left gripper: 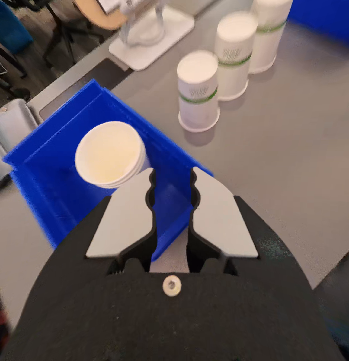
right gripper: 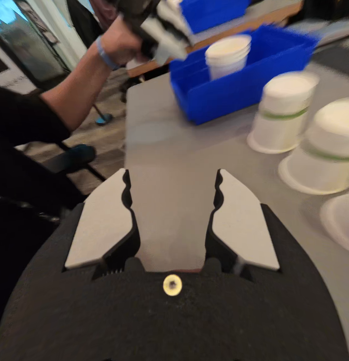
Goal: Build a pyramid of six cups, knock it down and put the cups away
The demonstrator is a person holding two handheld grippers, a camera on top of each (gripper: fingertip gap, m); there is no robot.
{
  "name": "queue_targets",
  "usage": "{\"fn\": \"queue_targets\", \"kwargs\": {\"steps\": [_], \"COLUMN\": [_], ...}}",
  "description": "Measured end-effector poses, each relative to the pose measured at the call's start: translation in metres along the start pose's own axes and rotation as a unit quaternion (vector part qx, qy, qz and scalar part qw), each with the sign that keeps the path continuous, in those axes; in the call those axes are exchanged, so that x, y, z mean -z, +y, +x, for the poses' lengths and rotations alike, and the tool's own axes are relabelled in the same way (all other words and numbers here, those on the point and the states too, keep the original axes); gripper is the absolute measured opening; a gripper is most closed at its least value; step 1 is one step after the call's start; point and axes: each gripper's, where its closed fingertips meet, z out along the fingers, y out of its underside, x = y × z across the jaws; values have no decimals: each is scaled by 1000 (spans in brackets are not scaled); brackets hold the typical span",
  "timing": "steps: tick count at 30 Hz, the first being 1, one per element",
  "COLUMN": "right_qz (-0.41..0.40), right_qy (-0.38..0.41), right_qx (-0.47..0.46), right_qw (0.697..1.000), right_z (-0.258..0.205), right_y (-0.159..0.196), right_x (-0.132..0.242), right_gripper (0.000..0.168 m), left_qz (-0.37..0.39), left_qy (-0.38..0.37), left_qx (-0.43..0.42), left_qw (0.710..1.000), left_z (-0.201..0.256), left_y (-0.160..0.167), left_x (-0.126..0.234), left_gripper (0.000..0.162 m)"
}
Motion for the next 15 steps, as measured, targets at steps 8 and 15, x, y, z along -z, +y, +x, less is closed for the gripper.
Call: {"fn": "queue_targets", "kwargs": {"steps": [8,15], "right_qz": [-11,6], "right_qy": [-50,-57], "right_qx": [-90,-95], "right_qw": [995,994], "right_z": [-39,-34], "right_y": [85,80], "right_x": [-31,-19], "right_gripper": [78,76], "left_qz": [-184,-177], "left_qy": [14,33], "left_qx": [-166,-164], "left_qw": [969,970], "left_z": [-47,-47], "left_y": [26,21], "left_x": [-31,-35], "left_gripper": [25,20]}}
